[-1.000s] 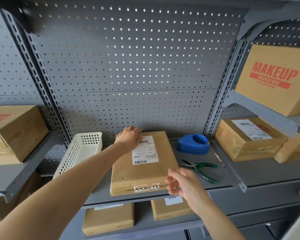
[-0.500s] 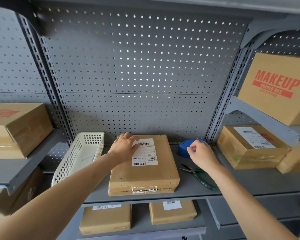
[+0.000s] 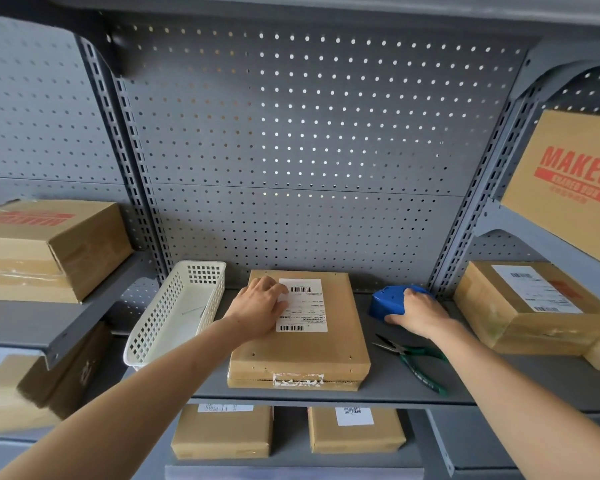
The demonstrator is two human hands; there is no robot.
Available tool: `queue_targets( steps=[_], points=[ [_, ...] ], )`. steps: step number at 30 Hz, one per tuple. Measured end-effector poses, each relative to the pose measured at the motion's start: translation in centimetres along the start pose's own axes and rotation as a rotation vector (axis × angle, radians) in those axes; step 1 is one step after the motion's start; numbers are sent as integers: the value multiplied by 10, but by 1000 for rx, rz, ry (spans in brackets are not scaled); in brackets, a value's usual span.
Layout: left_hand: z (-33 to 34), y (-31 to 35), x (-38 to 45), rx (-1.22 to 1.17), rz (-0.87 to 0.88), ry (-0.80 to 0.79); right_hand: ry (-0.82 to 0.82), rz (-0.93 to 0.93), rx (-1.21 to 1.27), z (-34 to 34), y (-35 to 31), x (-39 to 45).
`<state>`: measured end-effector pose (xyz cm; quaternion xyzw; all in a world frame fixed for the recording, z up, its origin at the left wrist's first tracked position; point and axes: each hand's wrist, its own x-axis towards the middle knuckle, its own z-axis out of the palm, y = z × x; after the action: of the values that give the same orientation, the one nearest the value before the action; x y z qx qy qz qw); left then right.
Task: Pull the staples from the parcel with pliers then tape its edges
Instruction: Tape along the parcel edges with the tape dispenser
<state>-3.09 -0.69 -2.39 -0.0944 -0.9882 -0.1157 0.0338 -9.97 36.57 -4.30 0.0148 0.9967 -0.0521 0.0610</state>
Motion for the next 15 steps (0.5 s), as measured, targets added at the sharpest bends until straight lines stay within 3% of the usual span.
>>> queue_targets(
  steps=[15],
  points=[
    [-5, 3, -4, 15, -23, -16, 101, 7, -42, 15, 2, -1]
  ],
)
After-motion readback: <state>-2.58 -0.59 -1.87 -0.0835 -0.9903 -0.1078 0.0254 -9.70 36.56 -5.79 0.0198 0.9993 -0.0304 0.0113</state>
